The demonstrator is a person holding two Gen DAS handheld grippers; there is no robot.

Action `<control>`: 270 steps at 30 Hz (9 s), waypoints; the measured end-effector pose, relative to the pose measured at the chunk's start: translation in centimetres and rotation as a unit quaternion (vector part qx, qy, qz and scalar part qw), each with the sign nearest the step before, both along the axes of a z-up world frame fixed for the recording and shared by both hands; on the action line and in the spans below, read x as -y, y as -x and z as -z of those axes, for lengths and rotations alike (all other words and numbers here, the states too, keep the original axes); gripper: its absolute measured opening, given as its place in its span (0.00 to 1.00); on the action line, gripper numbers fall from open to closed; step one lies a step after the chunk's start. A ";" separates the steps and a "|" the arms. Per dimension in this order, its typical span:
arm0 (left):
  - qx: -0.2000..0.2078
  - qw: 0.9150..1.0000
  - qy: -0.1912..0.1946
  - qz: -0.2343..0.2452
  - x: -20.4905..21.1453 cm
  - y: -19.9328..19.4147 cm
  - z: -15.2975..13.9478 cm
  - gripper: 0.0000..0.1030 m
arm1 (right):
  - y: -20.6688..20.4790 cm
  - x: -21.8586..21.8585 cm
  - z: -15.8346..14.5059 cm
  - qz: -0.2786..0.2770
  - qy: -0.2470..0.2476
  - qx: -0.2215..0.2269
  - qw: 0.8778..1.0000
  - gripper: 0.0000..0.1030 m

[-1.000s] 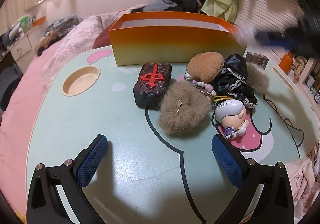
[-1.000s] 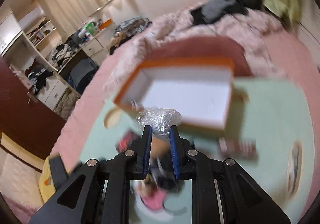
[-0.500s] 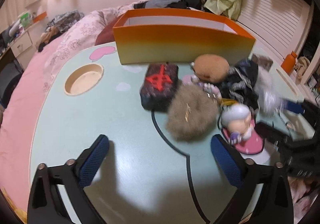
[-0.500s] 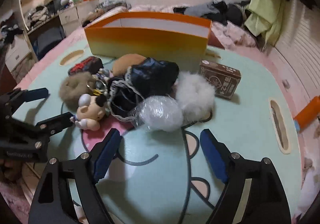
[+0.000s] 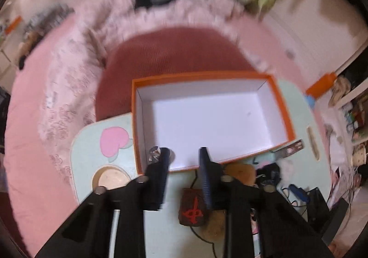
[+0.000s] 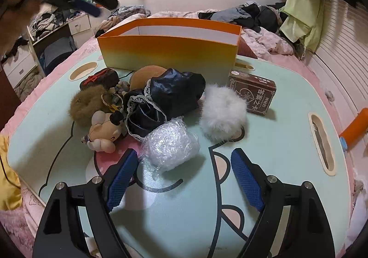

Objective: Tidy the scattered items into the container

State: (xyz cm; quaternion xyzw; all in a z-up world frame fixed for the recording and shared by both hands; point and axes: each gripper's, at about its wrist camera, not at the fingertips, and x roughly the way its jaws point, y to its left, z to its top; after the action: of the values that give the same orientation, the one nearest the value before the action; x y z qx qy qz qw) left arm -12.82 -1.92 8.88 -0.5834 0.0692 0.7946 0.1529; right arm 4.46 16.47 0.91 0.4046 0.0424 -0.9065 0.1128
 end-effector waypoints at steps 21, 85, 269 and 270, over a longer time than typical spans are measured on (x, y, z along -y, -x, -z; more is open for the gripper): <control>0.167 0.977 0.133 -0.025 -1.9 4.2 9.5 0.27 | 0.1 -0.6 -0.1 -0.006 0.041 -0.003 0.999 0.83; -0.135 0.975 -0.141 -0.105 7.6 -7.1 5.6 0.82 | 21.7 -2.8 -4.3 0.057 -0.041 0.100 0.993 0.75; -0.251 0.949 -0.183 -0.043 3.5 -15.8 -0.1 0.25 | 3.7 -2.9 -6.7 0.029 0.059 -0.061 0.996 0.31; -0.264 0.946 -0.185 -0.040 3.3 -14.9 -1.1 0.25 | 4.3 -2.7 -7.6 0.023 0.060 -0.071 0.995 0.31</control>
State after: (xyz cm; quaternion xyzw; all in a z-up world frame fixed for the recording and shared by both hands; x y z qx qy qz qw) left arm 2.10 -5.24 10.00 -0.3165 -0.0646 0.9245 0.2024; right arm 0.15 19.13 8.53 0.3323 -0.0137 -0.9363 0.1130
